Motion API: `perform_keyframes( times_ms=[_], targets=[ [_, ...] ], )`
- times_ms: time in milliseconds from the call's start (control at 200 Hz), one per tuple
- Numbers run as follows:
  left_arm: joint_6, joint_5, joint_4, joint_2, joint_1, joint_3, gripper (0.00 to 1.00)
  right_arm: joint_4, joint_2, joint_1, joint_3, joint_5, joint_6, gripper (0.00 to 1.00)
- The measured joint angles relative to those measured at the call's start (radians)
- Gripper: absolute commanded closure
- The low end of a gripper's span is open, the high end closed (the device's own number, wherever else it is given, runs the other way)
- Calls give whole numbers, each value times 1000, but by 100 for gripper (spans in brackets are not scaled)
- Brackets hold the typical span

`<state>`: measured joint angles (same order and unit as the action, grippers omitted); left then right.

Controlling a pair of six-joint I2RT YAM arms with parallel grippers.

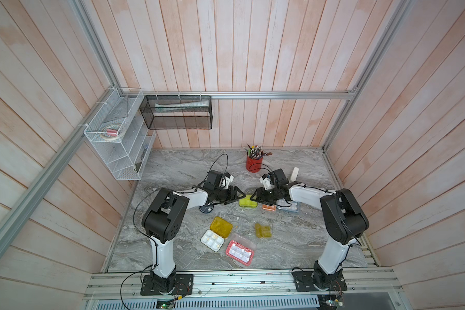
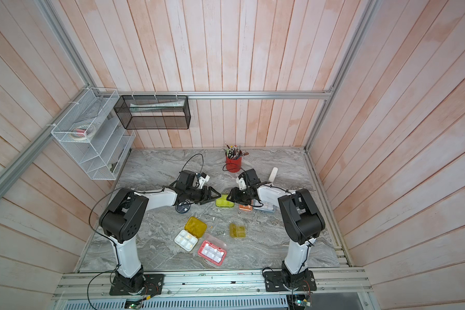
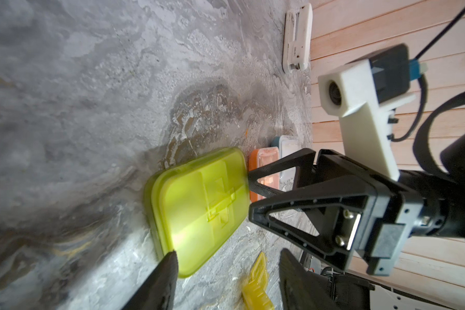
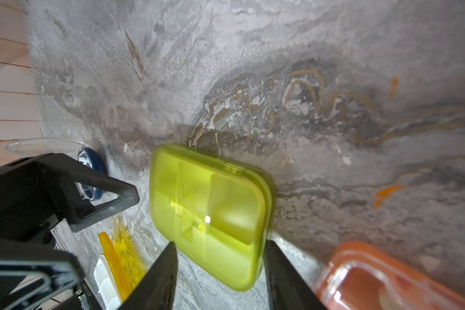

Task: Close pillboxes
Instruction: Close the lid on the pillbox.

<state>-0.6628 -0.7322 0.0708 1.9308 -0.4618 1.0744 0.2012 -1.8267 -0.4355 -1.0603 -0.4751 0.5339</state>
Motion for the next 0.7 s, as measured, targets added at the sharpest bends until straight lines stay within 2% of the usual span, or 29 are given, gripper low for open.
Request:
perform_keyframes(
  times_ms=[470,700],
  targets=[
    [10,6,-13,0,0,-5,38,-19,-5,-6,5,-2,15,46],
    [52,42,-86,3,0,3,38,-19,-10,-7,8,-2,15,46]
  ],
)
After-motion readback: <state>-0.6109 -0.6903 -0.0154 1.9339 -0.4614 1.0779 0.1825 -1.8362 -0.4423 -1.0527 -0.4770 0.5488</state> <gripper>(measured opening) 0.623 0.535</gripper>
